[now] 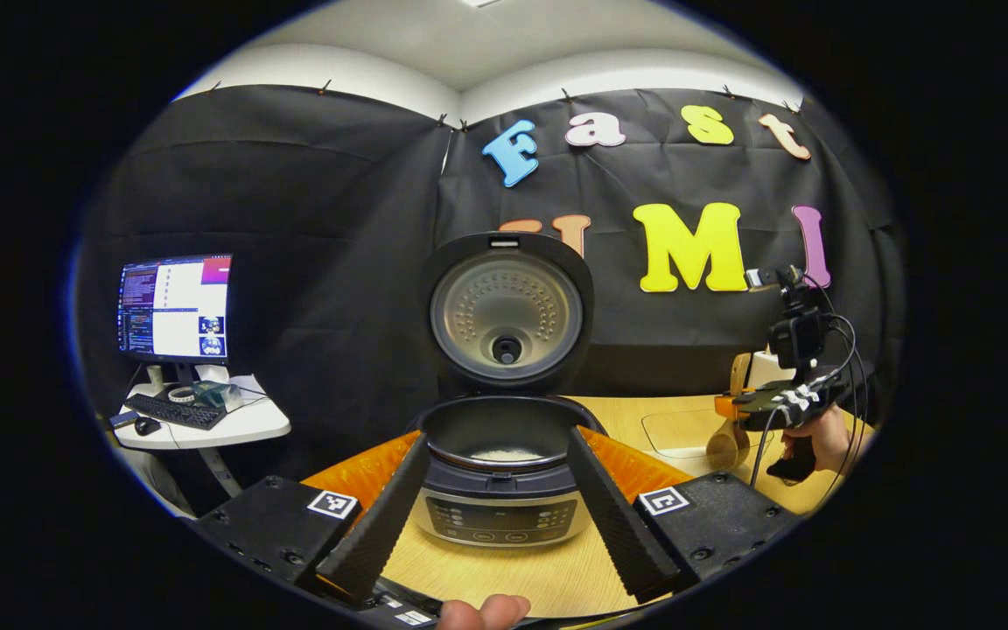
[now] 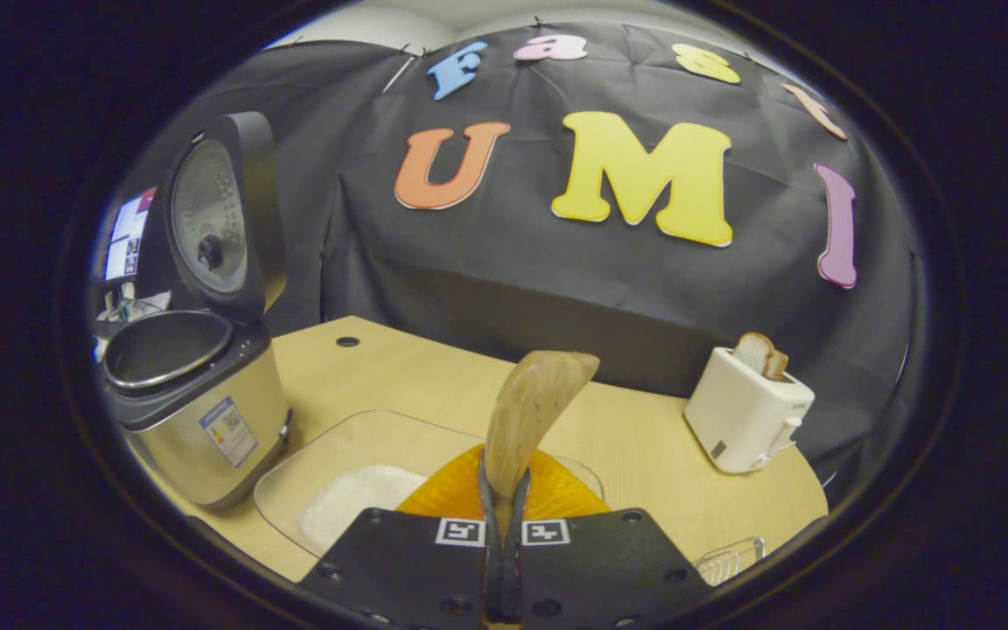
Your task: Close the left gripper, press the button to open the rice cooker; take a wooden spoon from the chopstick holder with the right hand, scoop a spoonful of rice and pour it into the rice cooker, then put the wooden spoon back into the chopstick holder.
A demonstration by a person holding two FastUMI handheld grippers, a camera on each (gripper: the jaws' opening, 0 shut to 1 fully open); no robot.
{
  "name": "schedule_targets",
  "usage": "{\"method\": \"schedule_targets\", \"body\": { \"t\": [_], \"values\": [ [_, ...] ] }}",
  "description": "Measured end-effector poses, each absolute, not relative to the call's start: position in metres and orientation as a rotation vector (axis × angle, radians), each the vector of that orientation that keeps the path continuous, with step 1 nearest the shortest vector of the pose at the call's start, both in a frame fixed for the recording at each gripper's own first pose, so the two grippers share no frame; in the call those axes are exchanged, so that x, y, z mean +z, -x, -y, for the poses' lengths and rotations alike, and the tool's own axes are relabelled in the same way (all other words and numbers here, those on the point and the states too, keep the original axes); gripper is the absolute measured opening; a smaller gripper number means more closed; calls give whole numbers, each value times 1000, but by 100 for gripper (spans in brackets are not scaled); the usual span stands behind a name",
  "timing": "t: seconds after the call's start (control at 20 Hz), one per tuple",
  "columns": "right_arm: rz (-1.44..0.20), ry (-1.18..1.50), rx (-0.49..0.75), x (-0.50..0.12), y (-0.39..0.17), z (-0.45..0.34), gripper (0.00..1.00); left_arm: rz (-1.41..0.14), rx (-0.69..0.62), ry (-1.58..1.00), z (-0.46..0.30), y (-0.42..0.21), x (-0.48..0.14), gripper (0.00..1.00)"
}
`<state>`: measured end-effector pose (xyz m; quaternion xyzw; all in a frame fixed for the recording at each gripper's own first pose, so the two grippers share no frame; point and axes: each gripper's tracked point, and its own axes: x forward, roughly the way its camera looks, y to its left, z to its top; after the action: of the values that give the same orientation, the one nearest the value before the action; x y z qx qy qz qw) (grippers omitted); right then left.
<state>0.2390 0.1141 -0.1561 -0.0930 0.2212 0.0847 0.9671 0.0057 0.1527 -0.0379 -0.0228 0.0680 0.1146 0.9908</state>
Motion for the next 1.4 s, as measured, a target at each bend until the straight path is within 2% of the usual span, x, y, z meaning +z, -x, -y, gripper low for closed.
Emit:
{"method": "schedule_targets", "body": {
  "t": [0.15, 0.35, 0.4, 0.45, 0.5, 0.55, 0.75, 0.8, 0.85, 0.9, 1.4],
  "values": [
    [-477, 121, 192, -162, -236, -132, 0, -142, 229, 67, -154, -6, -39, 100],
    [-485, -4, 161, -166, -235, -146, 1, -121, 226, 83, -157, -6, -35, 100],
    [-485, -52, 144, -166, -235, -149, 1, -119, 218, 88, -155, -7, -35, 95],
    [-486, -93, 135, -166, -236, -153, 0, -121, 215, 90, -155, -7, -36, 100],
    [-488, -116, 127, -165, -237, -156, 0, -123, 217, 91, -157, -6, -37, 100],
    [-491, -138, 123, -165, -238, -159, 1, -123, 220, 93, -159, -6, -36, 95],
    [-508, -209, 116, -163, -238, -172, 1, -120, 224, 107, -164, -6, -37, 95],
    [-505, -236, 116, -162, -238, -175, 1, -121, 222, 110, -164, -5, -38, 100],
    [-500, -271, 111, -161, -239, -177, 0, -123, 224, 113, -166, -5, -38, 95],
    [-495, -319, 100, -160, -240, -177, 0, -124, 230, 116, -169, -4, -38, 100],
    [-475, -616, 34, -156, -245, -144, 0, -132, 206, 130, -162, -3, -37, 99]
  ]
}}
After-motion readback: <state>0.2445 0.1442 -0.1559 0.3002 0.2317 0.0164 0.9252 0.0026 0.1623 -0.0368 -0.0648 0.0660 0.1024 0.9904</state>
